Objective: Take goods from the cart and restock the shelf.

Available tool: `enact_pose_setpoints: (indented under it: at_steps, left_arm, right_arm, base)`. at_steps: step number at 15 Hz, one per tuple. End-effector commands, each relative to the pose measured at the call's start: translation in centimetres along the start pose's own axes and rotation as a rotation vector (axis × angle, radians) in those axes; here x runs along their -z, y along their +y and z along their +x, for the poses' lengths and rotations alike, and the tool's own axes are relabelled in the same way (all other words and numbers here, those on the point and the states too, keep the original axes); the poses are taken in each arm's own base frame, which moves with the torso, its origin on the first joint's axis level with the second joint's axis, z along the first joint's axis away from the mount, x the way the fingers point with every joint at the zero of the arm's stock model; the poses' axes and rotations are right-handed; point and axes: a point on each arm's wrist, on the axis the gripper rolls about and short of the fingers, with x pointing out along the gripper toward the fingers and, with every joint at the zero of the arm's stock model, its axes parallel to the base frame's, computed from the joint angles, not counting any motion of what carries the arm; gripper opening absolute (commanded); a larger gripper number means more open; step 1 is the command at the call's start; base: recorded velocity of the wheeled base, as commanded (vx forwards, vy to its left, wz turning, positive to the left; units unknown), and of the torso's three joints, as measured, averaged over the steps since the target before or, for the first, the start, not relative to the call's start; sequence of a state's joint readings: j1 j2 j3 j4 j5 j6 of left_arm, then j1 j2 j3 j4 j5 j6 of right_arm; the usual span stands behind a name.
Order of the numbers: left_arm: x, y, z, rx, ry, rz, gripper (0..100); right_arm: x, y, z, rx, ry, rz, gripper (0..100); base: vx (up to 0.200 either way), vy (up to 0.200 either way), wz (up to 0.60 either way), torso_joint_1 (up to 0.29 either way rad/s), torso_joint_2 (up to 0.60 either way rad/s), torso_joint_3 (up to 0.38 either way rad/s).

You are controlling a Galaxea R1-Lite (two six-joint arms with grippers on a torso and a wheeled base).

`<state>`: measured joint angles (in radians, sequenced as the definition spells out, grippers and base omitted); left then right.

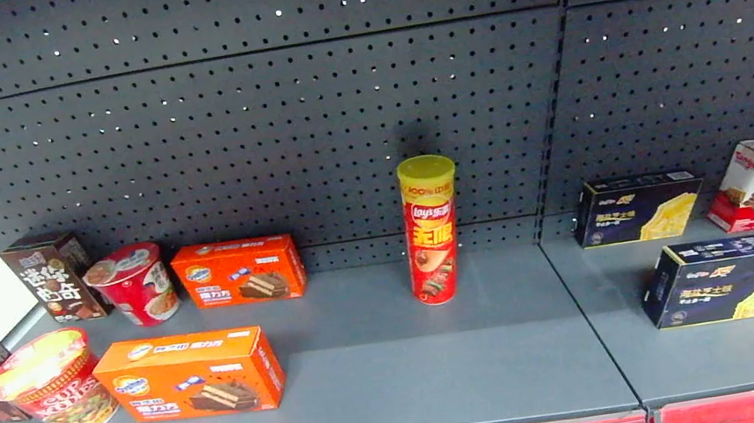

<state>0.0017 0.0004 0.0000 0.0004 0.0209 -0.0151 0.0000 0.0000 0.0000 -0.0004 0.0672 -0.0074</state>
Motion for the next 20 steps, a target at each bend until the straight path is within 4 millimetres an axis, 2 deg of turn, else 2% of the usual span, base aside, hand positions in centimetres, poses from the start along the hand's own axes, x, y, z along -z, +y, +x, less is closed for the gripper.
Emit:
enact_pose_setpoints:
  at_steps: [1, 20]
  left_arm:
    - [0.00, 0.01, 0.00, -0.002, -0.001, 0.000, 100]
    - [-0.02, 0.00, 0.00, -0.002, -0.002, 0.000, 100]
  right_arm:
    - [0.00, 0.00, 0.00, 0.000, 0.000, 0.000, 100]
    - [0.00, 0.00, 0.00, 0.000, 0.000, 0.000, 100]
  base:
    - [0.000, 0.000, 0.60, -0.012, 0.00, 0.002]
    - [0.000, 0.000, 0.60, 0.005, 0.00, 0.001]
